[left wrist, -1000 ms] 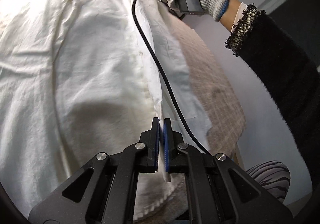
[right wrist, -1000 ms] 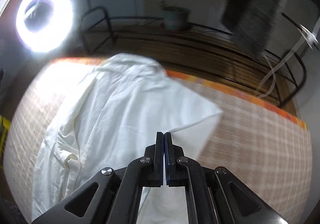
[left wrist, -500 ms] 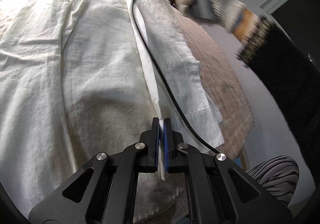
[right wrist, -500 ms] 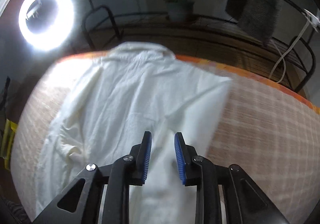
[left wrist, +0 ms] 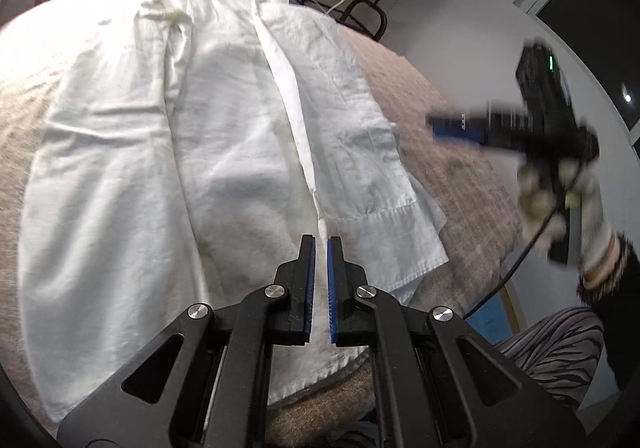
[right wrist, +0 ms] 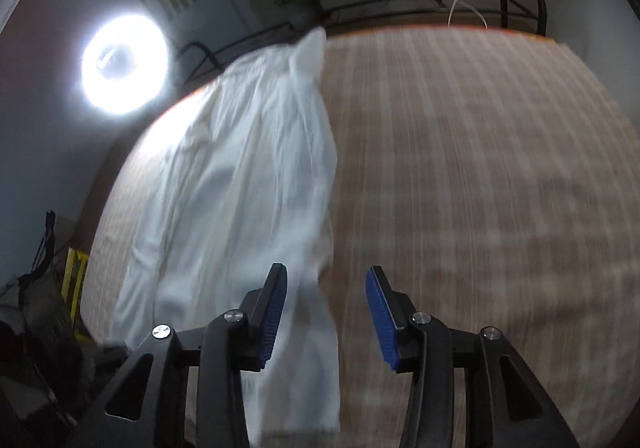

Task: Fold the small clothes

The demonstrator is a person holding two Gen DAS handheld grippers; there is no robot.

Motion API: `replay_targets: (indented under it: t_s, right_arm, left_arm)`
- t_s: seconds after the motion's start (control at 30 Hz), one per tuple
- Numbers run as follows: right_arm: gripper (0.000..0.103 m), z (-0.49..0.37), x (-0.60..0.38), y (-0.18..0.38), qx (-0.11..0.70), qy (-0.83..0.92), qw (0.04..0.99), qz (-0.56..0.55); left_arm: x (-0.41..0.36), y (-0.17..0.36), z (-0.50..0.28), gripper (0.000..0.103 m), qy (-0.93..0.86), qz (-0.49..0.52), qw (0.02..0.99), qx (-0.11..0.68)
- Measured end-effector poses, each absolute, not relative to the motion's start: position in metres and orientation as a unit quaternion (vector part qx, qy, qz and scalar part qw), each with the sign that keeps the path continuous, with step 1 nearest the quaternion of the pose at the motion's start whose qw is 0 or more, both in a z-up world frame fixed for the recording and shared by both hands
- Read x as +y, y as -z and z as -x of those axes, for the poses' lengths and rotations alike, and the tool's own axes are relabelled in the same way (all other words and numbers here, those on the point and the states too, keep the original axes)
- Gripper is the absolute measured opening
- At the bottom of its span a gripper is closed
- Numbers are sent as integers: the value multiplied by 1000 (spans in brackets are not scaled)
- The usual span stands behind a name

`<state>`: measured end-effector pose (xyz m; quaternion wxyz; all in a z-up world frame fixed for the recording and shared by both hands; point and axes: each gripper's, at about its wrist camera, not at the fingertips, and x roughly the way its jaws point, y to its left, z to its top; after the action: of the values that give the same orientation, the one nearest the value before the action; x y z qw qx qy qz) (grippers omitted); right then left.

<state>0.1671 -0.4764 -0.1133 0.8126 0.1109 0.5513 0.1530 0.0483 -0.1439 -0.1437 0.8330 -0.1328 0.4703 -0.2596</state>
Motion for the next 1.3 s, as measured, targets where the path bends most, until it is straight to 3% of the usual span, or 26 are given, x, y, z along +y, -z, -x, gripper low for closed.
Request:
replay_targets:
  t_s: [0.27,0.33,0.37,0.53,0.67,0.73,0.8,0.83,1.0,1.27,1.3]
  right_arm:
    - [42,-129,-464,154,590,-168,786,-77]
    - [5,-125,-461,155,597,-183,777,-74]
    - [0,-123,-461,156,601,-184,774,-82]
    - [0,-98,-476,138,582,-199,773,-154]
    - [0,-88,-482,141,592,-176,774,-141]
    - [7,-86,-477,146,599,-168,773,-123]
    - [27,-87,-481,142,594,-165,779,-117]
    - [31,-87,-487,136,583,-167,784,-130]
    - [31,-86,-516,114,535,-166,807,-187]
    - [31,-83,-532,102,509,-165,816,-218]
    - [31,-83,-532,101,507,-165,817,-220]
  left_arm:
    - [-159,136,-47,2,260,107,841,462]
    - [-163,139,-50,2,256,103,842,464]
    - [-164,139,-51,2,257,102,842,464]
    - [-170,137,-49,2,261,84,847,455]
    - [-187,138,-49,2,275,64,844,456]
    - [-197,137,-48,2,284,56,841,456]
    - [-210,131,-45,2,294,39,844,446]
    - [-214,129,-43,4,298,32,846,442]
    - [-245,132,-47,44,326,18,831,451]
    - [-289,161,-52,43,305,-44,828,469]
    - [-292,165,-53,25,300,-51,831,466]
